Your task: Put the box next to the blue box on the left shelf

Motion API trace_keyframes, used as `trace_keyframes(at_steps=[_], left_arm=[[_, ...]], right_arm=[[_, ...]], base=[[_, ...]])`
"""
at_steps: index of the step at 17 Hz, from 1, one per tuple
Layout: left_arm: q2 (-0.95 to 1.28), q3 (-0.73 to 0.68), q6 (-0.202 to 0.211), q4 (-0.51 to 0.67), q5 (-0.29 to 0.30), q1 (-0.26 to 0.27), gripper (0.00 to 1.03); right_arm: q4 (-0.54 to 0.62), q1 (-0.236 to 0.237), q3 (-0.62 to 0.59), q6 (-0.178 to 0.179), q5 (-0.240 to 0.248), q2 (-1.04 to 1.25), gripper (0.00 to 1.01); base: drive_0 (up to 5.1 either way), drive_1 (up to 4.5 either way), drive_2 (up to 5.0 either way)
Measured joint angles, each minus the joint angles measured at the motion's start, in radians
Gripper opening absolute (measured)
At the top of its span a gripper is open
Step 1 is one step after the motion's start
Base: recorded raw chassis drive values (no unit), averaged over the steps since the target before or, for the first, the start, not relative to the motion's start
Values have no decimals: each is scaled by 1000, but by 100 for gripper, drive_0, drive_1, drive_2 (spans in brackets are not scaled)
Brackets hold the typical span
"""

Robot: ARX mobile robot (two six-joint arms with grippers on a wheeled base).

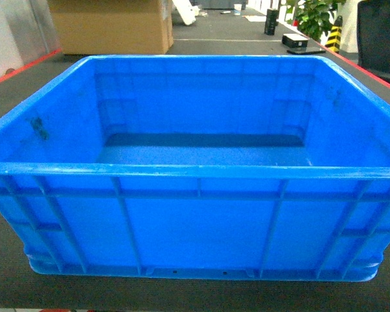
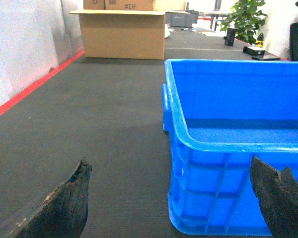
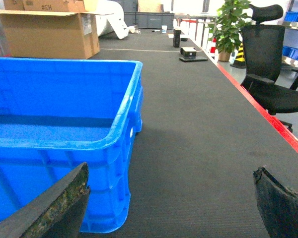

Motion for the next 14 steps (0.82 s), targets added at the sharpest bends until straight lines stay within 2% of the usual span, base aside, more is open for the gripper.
trace_keyframes(at_steps=[14], left_arm=[[0, 0, 0, 0, 0, 0, 98]], right_arm=[[0, 0, 0, 0, 0, 0, 98]], base=[[0, 0, 0]])
